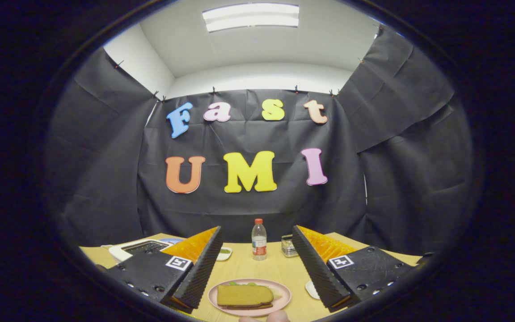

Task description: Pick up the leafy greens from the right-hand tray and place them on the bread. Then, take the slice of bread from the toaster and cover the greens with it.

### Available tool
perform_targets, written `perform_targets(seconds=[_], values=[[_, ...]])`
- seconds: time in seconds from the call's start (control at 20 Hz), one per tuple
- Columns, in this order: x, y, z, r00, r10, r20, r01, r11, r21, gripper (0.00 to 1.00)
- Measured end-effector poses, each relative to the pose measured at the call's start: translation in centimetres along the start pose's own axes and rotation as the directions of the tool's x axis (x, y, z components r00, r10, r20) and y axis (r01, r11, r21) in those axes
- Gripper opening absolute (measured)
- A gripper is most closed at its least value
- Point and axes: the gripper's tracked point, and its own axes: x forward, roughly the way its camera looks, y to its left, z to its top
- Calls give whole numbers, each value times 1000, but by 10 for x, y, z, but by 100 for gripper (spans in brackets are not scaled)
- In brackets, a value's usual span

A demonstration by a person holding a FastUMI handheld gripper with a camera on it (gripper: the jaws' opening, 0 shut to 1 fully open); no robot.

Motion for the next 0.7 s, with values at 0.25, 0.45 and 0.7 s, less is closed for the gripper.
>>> perform_targets(seconds=[0.25, 0.45, 0.7], values=[[2, 5, 7, 1000, 0, 15, 0, 1000, 6, 95], [1, 7, 6, 1000, 5, 12, -5, 1000, 16, 95], [-2, 17, 9, 998, 50, 27, -50, 998, 30, 95]])
